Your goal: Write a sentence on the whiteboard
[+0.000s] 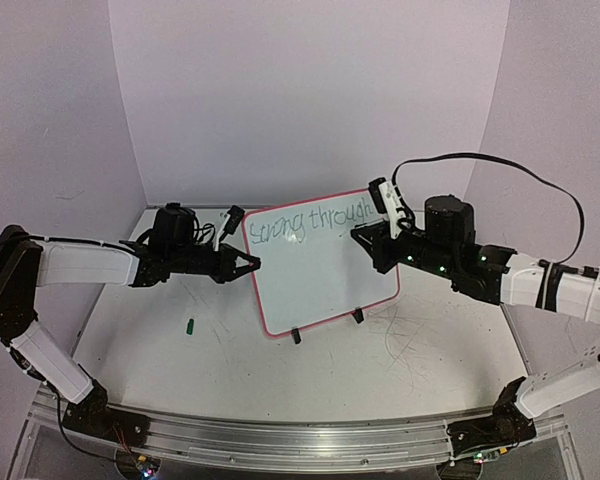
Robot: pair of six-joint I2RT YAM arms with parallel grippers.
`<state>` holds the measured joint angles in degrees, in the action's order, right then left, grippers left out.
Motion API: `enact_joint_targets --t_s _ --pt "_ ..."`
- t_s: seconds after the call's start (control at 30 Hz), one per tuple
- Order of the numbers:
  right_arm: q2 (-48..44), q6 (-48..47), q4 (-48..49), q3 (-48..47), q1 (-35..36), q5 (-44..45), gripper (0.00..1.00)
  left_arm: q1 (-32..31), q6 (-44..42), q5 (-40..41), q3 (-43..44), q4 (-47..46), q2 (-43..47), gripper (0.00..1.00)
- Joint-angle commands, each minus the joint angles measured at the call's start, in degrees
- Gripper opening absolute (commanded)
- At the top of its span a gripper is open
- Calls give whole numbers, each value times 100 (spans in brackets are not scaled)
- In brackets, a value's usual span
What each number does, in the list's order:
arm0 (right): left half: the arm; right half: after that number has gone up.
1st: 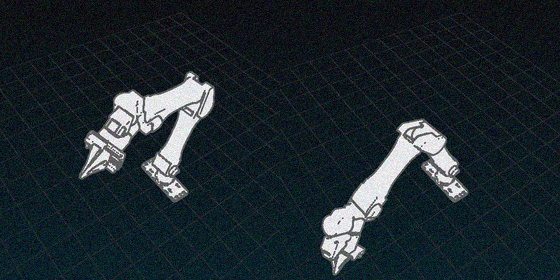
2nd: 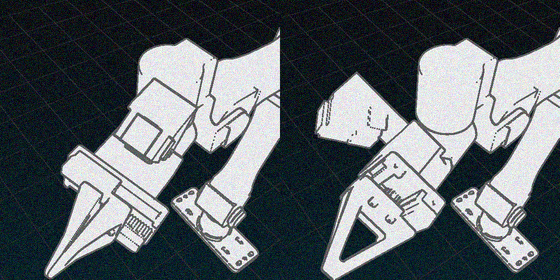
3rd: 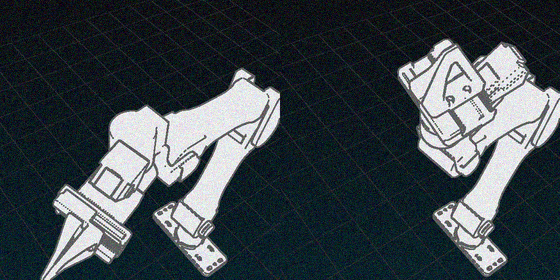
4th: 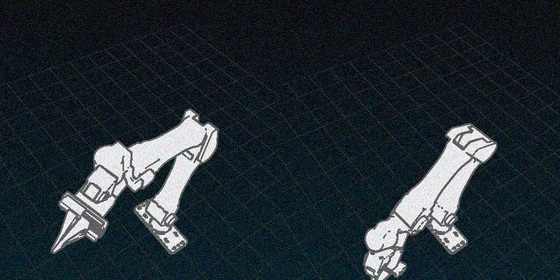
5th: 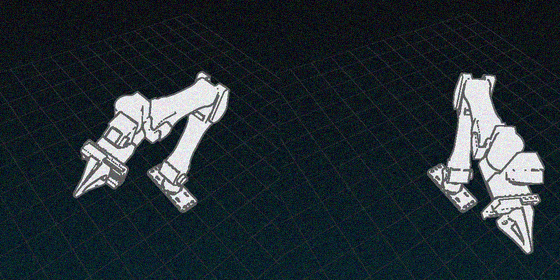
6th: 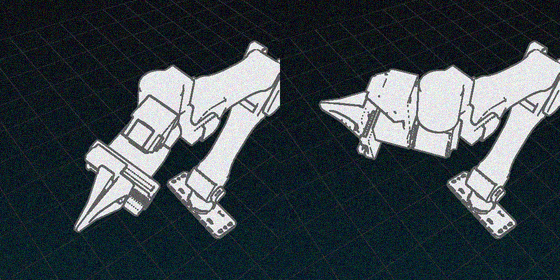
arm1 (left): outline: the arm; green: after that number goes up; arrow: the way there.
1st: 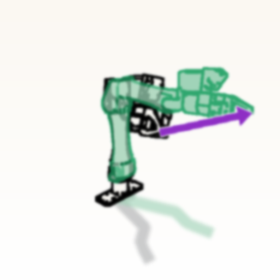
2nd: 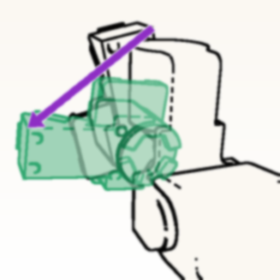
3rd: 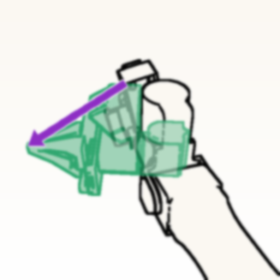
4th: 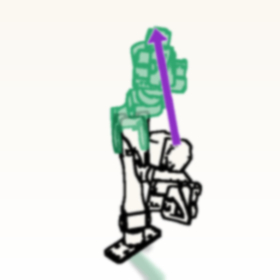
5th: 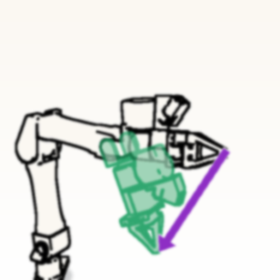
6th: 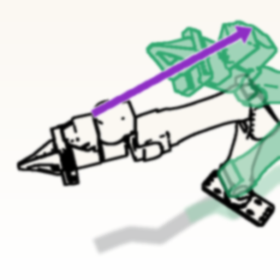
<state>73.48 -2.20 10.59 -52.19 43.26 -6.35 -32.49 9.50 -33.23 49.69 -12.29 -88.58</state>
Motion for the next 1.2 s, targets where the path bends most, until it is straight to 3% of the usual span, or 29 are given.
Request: enact_joint_targets --t_s 0.0,0.37,1.17 --pt "272 -83 52 -419 390 187 0 94 -406 1326 170 322 -193 0" --pt "948 -316 -100 -960 1070 631 0 87 -361 1352 52 324 -8 0" --pt "1362 -122 31 -1148 1097 852 0 58 -405 1391 49 341 -31 0"
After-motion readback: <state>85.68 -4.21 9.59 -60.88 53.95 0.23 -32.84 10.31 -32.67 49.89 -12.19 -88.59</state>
